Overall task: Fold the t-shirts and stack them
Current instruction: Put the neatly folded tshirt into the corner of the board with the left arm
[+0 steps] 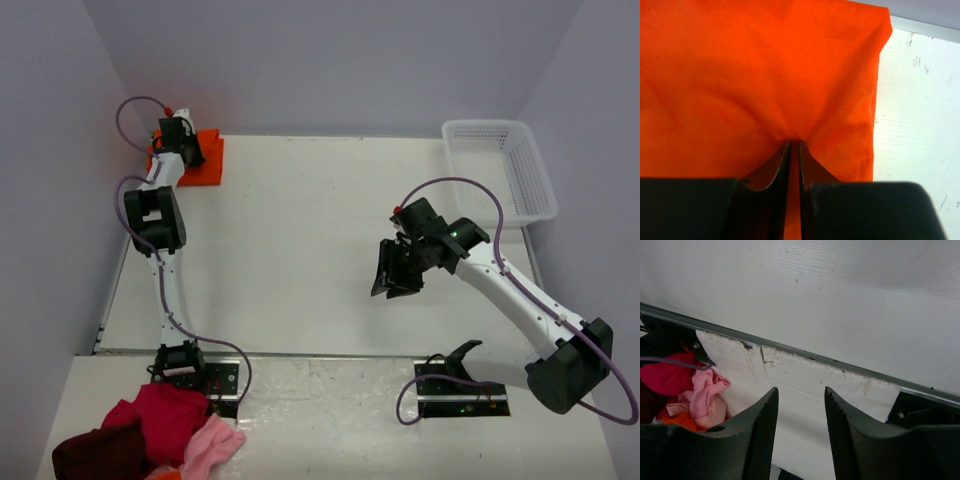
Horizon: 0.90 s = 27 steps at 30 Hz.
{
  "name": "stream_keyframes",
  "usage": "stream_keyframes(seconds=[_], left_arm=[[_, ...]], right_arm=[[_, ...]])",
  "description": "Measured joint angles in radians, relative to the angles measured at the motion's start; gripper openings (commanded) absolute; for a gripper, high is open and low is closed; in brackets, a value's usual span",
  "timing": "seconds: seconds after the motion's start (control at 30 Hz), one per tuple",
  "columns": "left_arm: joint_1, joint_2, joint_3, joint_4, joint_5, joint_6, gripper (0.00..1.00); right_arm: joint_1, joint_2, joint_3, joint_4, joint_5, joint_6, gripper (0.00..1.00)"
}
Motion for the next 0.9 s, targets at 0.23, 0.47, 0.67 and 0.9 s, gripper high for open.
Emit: stream_keyframes(seconds=[0.23,0.47,0.67,0.9], left_arm=[[0.000,-0.084,-0.159,0.092,0.023,0.008,0.44],[-0.015,-0.224,-0.364,0.160,0.022,0.037,0.80],[-0.035,-0.321,-0.410,0.229,0.040,0.039,0.83],[-0.088,-0.418,-0.432,0.261,0.037,0.047,0.41]], right_arm=[[0.005,0.000,-0.003,0.020,-0.002,0.004,0.43],[0.015,-0.002,-0.035,0.040,-0.005,0.004,0.43],[0.015,-0.034,-0.070,0.050,-0.008,0.004,0.43],[0.015,-0.096,-0.090,0.056,-0.016,0.004,0.43]])
